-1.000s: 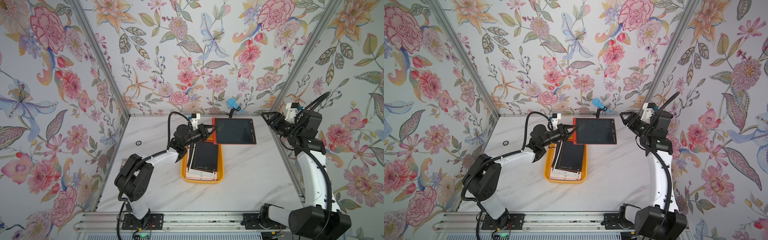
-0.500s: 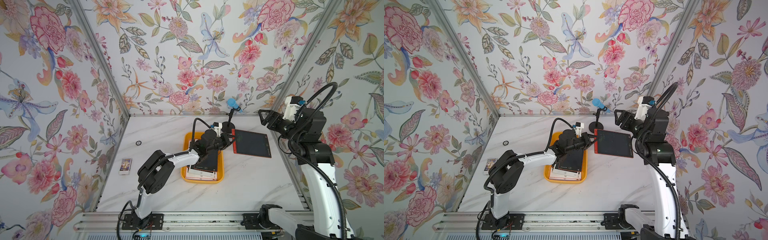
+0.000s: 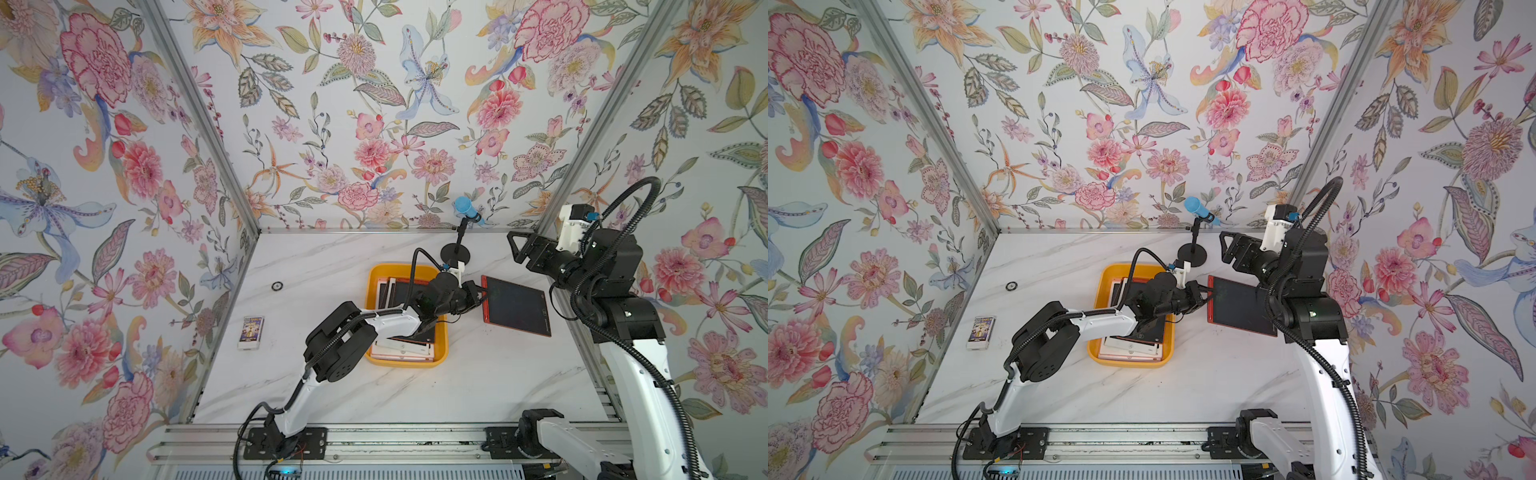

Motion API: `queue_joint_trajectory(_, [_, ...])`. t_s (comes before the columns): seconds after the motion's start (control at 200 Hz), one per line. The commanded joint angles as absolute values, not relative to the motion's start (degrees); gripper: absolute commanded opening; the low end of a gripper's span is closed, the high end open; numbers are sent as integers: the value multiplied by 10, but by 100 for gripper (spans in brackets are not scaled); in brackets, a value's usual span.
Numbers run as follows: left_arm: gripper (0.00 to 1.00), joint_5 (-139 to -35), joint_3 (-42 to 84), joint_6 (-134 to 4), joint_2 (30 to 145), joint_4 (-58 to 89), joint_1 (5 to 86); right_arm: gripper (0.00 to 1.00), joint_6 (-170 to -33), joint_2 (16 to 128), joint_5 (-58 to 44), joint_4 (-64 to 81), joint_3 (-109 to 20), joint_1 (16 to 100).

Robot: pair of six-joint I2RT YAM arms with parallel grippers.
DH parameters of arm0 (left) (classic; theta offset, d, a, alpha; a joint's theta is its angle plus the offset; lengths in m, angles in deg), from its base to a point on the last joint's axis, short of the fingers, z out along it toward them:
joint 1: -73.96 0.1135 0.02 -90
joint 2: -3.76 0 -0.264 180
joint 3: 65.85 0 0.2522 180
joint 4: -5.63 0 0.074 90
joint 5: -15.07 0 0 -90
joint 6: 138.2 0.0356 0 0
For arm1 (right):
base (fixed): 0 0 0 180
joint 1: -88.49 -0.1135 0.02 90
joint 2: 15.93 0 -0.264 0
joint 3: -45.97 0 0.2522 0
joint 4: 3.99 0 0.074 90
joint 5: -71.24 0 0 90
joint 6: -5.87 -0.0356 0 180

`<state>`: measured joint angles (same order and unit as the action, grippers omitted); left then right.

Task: Take out the writing tablet from the storage box
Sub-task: Place the writing tablet at the corner of the board.

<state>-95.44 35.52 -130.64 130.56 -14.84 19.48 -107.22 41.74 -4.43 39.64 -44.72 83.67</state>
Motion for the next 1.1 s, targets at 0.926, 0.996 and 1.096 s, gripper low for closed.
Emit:
queue_joint_trajectory(0.926, [0, -704, 299, -1235, 1324, -134, 37, 90, -1129, 233, 4, 444, -345, 666])
queue_joint_trajectory(0.996, [0, -699, 290, -1248, 1332, -140, 22, 90, -1146, 210, -4, 454, -328, 646])
queue_joint_trajectory(1.096, [0, -687, 269, -1263, 1336, -153, 3, 90, -1167, 176, -20, 464, -303, 628])
